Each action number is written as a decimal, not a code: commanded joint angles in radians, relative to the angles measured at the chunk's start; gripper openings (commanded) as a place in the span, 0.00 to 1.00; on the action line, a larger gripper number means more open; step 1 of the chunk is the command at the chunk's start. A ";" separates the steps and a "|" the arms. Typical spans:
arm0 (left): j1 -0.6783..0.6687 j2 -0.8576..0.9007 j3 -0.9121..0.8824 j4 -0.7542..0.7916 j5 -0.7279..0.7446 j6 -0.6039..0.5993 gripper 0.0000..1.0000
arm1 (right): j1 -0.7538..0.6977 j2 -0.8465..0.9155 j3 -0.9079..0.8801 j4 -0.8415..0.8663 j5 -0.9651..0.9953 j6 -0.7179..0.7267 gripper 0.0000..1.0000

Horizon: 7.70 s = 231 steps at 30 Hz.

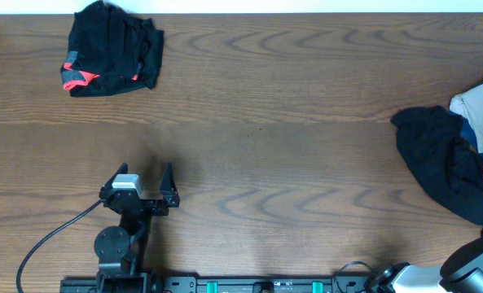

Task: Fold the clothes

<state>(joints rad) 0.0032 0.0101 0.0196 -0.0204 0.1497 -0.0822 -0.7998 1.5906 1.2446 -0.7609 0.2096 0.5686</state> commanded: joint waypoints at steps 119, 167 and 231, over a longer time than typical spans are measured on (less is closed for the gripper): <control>-0.005 -0.006 -0.016 -0.035 0.014 -0.005 0.98 | 0.740 0.420 0.016 0.504 -0.460 -0.734 0.77; -0.005 -0.006 -0.016 -0.035 0.014 -0.005 0.98 | 0.573 0.330 0.003 0.261 -0.515 -0.521 0.91; -0.005 -0.006 -0.016 -0.035 0.014 -0.005 0.98 | 1.141 -0.035 0.011 0.386 -0.808 -0.337 0.01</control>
<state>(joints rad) 0.0032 0.0101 0.0200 -0.0204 0.1497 -0.0822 0.2653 1.5726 1.2530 -0.3786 -0.5766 0.1844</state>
